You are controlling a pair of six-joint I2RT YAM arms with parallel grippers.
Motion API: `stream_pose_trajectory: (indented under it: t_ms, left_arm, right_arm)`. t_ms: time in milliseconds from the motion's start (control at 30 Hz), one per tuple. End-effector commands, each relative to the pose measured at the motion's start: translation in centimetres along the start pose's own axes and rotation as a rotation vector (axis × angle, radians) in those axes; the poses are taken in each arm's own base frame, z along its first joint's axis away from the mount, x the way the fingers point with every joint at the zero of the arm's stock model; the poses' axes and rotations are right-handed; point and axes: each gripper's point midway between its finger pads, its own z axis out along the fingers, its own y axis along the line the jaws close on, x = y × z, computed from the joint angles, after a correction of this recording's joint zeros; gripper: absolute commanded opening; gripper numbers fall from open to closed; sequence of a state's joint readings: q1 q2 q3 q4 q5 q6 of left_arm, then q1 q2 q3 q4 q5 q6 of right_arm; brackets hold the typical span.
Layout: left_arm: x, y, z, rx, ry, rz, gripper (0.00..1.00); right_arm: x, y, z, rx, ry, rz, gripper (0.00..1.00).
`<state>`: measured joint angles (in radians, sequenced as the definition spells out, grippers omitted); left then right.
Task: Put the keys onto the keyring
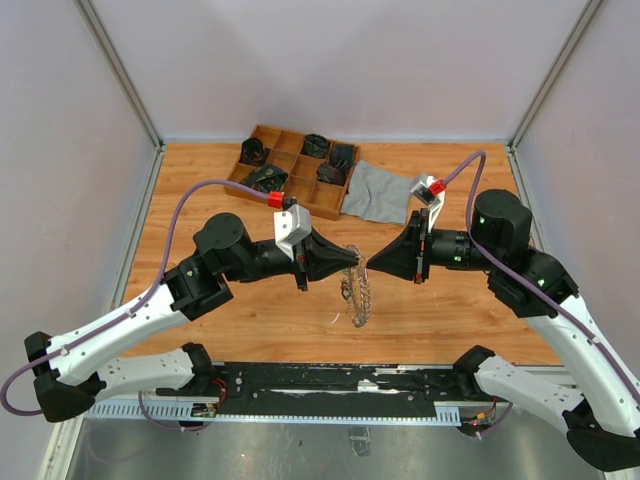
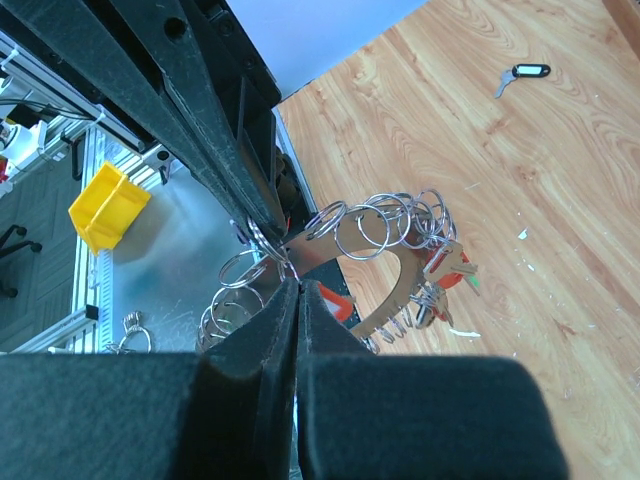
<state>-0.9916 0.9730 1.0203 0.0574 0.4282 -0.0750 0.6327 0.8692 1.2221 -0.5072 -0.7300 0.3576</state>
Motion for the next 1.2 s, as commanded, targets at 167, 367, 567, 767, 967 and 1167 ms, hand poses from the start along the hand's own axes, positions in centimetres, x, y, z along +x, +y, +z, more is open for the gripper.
stream_pose_trajectory:
  t_ms: [167,367,567,767,967,1167]
  left_arm:
    - [-3.4,-0.9,-0.1,0.031,-0.097,0.044,0.01]
    - [-3.3,-1.0,-0.1,0.038,-0.093,0.041,0.0]
    - [-3.1,-1.2,0.1,0.053,-0.089,0.04,0.01]
    - [-3.1,-1.2,0.1,0.057,-0.086,0.039,0.0]
    - [-2.9,-1.3,0.2,0.064,-0.084,0.036,0.01]
    - [-2.8,-1.4,0.2,0.071,-0.081,0.035,0.01]
  right_arm:
    - [-0.1,-0.2,-0.2,0.011,0.016,0.001,0.01]
    - [0.0,-0.3,0.0,0.005,0.014,0.011,0.01]
    - [-0.1,-0.4,0.3,0.0,0.015,0.018,0.01]
    - [0.2,-0.7,0.6,-0.001,0.027,0.031,0.01]
    - [-0.1,-0.7,0.9,-0.008,0.015,0.025,0.01]
    - [-1.2,-0.5,0.7,-0.006,-0.034,-0.014,0.01]
